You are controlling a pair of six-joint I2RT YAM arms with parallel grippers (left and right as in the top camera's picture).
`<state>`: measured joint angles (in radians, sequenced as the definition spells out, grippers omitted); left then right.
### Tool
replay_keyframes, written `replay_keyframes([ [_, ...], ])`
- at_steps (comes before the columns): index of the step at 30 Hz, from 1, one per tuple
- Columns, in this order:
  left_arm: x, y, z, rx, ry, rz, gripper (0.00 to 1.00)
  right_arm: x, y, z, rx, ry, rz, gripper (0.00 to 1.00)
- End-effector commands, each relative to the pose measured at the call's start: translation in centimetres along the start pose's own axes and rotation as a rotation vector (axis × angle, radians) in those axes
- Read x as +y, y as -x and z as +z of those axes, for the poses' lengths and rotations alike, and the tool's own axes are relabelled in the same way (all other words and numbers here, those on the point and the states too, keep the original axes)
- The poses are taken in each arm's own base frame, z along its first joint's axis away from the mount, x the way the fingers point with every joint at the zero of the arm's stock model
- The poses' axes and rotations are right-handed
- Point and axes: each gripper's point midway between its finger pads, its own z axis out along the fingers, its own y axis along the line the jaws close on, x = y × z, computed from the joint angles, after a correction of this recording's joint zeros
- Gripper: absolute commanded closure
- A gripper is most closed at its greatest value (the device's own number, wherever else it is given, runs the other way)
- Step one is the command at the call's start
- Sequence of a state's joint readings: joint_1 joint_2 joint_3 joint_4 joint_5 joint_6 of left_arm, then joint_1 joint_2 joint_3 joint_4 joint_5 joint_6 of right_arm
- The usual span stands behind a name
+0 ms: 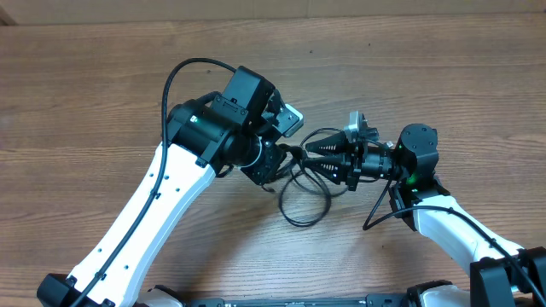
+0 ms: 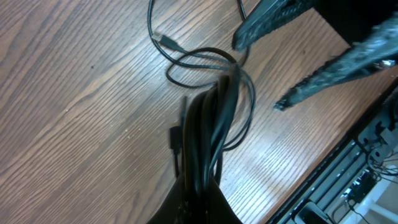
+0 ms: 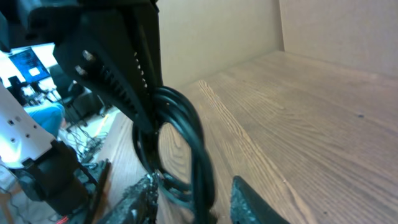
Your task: Untangle cables
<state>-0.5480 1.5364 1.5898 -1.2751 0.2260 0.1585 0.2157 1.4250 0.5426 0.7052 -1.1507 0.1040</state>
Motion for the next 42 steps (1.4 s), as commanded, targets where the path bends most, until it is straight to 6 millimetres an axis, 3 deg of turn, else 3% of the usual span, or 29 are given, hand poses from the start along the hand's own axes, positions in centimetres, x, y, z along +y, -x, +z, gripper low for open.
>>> replay_keyframes([
  [1,-0.1,0.3,-0.7,-0.031,-0.002,0.005,0.95,-0.2,0.7,0.0,-0.009,-0.005,-0.019,0.63],
  [3,-0.9,0.6,-0.8,-0.046,-0.048,0.032,0.96,-0.1,0.8,0.0,-0.012,-0.004,-0.027,0.62],
  [7,-1.8,0.8,-0.8,-0.060,-0.097,0.063,0.96,0.0,1.3,0.0,-0.028,-0.002,-0.064,0.47],
  [15,-3.8,1.2,-1.2,-0.091,-0.211,0.117,0.95,0.1,1.7,0.0,-0.038,0.000,-0.101,0.44],
  [18,-4.6,1.6,-1.4,-0.114,-0.258,0.143,0.95,0.3,1.6,0.2,-0.036,0.007,-0.114,0.53],
  [20,-4.6,1.6,-1.4,-0.115,-0.256,0.143,0.96,0.4,1.6,0.3,-0.035,0.013,-0.114,0.80],
  [21,-4.5,1.6,-1.4,-0.115,-0.254,0.144,0.96,0.5,1.6,0.4,-0.035,0.013,-0.114,0.86],
  [25,-4.3,1.6,-1.3,-0.113,-0.240,0.142,0.96,0.5,1.6,0.3,-0.035,0.013,-0.114,0.91],
  [26,-4.2,1.6,-1.3,-0.111,-0.235,0.142,0.96,0.5,1.6,0.3,-0.035,0.013,-0.113,0.90],
  [31,-3.7,1.5,-1.2,-0.103,-0.208,0.122,0.95,0.5,1.6,0.3,-0.036,0.013,-0.116,0.55],
  [35,-3.7,1.5,-1.2,-0.103,-0.209,0.122,0.95,0.7,2.4,0.3,-0.059,0.017,-0.170,0.51],
  [38,-3.7,1.5,-1.2,-0.104,-0.208,0.121,0.96,0.9,2.9,0.3,-0.072,0.019,-0.200,0.59],
  [41,-3.7,1.6,-1.2,-0.104,-0.209,0.111,0.96,0.9,2.9,0.3,-0.073,0.020,-0.202,0.86],
  [42,-3.7,1.5,-1.2,-0.104,-0.209,0.112,0.96,0.9,2.9,0.3,-0.072,0.020,-0.202,0.89],
])
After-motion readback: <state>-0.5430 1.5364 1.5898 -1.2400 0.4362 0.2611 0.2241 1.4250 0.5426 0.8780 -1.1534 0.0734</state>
